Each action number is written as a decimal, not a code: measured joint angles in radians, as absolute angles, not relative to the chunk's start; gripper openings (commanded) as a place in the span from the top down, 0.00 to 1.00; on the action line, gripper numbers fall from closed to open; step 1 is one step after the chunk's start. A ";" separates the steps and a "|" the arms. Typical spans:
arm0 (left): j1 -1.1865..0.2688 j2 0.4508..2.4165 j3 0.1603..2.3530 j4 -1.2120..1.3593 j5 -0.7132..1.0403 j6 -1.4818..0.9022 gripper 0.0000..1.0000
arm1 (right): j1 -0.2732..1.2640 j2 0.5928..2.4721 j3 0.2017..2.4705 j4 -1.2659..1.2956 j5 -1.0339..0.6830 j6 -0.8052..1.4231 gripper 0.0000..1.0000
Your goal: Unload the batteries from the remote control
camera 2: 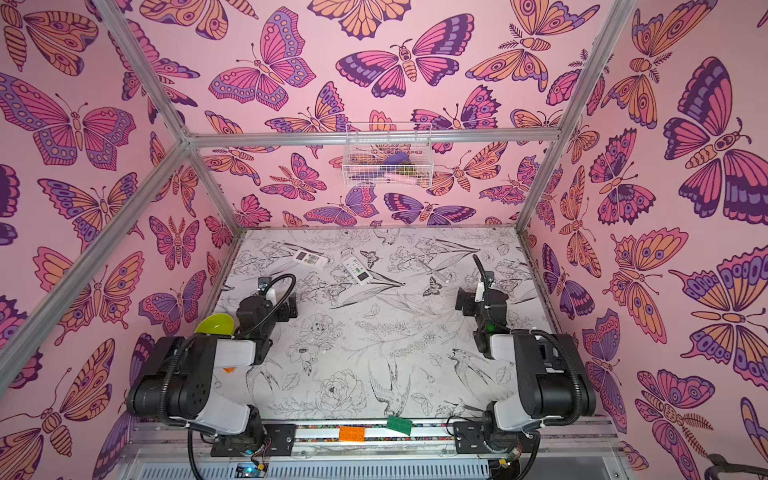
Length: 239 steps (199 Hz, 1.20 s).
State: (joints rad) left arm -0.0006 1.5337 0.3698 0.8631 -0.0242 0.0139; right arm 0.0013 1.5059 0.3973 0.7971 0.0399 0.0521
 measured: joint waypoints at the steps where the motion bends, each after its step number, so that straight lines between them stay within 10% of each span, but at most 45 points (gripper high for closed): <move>1: -0.001 1.534 0.370 0.863 -0.024 0.014 0.01 | 0.001 1.506 0.397 0.797 0.040 0.052 0.01; 239: -0.032 1.532 0.356 0.909 -0.054 0.039 0.00 | 0.001 1.506 0.397 0.797 0.040 0.052 0.01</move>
